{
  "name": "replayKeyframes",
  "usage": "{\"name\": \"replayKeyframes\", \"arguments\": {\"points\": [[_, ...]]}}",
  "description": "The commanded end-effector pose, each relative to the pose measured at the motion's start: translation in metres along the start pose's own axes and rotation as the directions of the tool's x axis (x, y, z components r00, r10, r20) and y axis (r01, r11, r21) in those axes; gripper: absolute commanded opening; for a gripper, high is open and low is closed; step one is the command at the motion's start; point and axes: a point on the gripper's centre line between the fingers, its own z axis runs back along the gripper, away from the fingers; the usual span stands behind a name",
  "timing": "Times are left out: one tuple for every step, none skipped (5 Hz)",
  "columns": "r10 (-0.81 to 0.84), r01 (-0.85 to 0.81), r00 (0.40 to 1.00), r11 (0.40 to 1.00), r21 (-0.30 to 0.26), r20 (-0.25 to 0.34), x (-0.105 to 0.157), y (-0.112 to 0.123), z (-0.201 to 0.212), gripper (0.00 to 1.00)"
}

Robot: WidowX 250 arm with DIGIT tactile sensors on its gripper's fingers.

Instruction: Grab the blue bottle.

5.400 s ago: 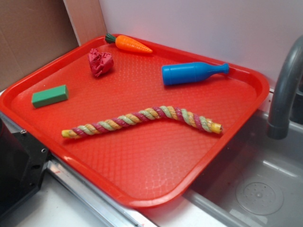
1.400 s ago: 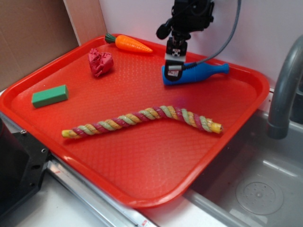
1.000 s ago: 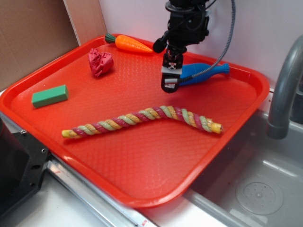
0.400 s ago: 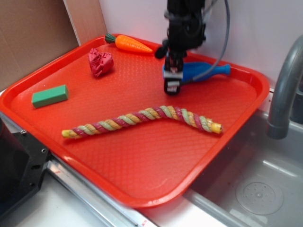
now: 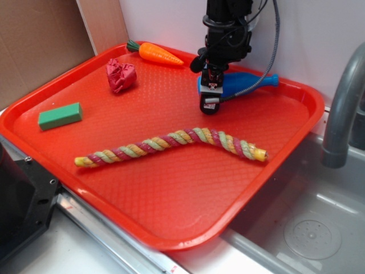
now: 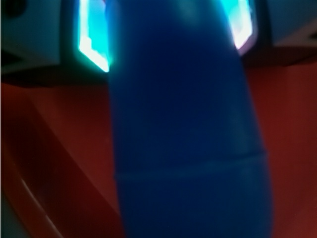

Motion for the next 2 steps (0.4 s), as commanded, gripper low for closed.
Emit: {"name": "replayKeyframes", "arguments": {"points": [[0.377,-0.375,0.924,0.926,0.045,-0.057,-0.037,-0.028,0.092,0.0],[0.532,-0.532,0.845,0.847,0.005,-0.05,-0.083,-0.042,0.135,0.0]]}}
